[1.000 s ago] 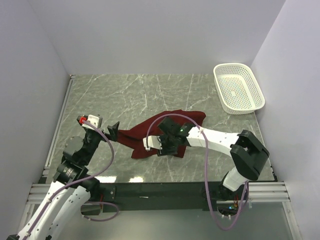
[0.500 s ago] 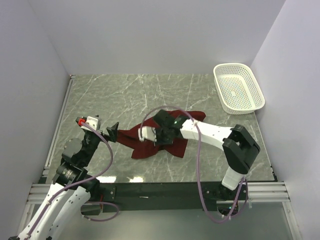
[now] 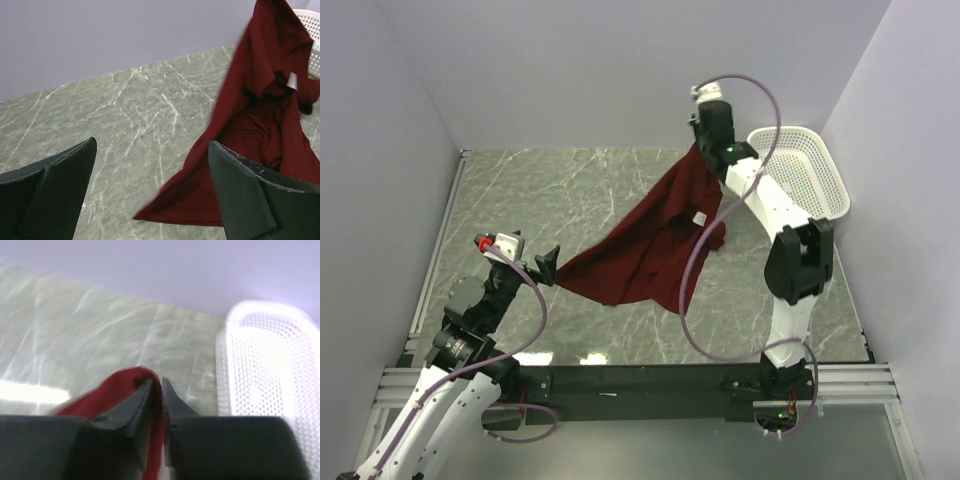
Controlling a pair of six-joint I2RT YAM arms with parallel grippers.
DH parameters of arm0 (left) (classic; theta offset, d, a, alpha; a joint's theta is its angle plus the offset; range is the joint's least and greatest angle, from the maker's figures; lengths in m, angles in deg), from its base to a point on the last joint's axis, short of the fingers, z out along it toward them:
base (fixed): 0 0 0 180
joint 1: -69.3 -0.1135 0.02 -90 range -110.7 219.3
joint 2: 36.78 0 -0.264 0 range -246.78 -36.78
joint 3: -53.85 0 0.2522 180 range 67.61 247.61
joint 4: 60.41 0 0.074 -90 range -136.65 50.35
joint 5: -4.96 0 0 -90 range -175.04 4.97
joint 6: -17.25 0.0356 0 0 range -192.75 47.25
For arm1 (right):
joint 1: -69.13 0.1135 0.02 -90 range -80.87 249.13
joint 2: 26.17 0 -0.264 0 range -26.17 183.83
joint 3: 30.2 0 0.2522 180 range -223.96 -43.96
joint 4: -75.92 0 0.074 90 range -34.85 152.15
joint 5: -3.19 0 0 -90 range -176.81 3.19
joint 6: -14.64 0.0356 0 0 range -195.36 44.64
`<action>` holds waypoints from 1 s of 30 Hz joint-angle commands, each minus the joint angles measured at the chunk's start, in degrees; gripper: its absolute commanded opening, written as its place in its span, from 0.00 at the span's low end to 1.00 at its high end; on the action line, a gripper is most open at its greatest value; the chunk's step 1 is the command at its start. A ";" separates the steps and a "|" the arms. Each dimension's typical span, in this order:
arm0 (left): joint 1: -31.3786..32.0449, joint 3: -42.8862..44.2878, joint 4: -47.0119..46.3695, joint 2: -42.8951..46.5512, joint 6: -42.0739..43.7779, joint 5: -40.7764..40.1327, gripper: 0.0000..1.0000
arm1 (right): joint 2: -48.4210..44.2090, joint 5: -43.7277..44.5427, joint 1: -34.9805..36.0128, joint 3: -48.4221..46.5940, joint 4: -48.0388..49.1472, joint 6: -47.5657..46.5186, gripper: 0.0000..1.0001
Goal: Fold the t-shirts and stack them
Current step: Flatten the tshirt out
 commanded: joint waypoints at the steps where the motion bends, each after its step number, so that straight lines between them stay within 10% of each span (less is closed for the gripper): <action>1: 0.10 -0.09 -2.25 -0.33 0.04 2.00 0.99 | 6.92 15.08 -5.44 -6.66 -3.33 14.47 0.54; 4: 0.10 -0.09 -2.51 -2.08 -0.23 4.28 0.99 | 5.10 10.61 -6.51 -2.13 -0.65 10.98 0.89; 7: 0.10 0.53 -2.69 -4.10 -0.40 6.13 0.99 | 0.70 1.66 -6.60 1.22 -2.11 7.27 0.91; 12: 0.10 2.81 -2.07 -11.30 -6.10 13.33 0.99 | -10.27 -49.55 -6.51 8.58 -19.74 -17.83 0.92; 15: 0.10 5.09 -1.20 -16.49 -12.06 15.10 0.99 | -18.01 -66.10 -4.32 15.98 -29.17 -37.79 0.89; 21: 0.10 8.00 4.67 -24.58 -40.22 10.80 0.98 | -30.85 -52.03 11.40 43.19 -19.81 -32.22 0.82; 30: 1.33 -2.19 7.94 -21.52 -71.92 8.52 0.85 | -30.25 -32.94 22.74 55.10 -7.93 -18.14 0.83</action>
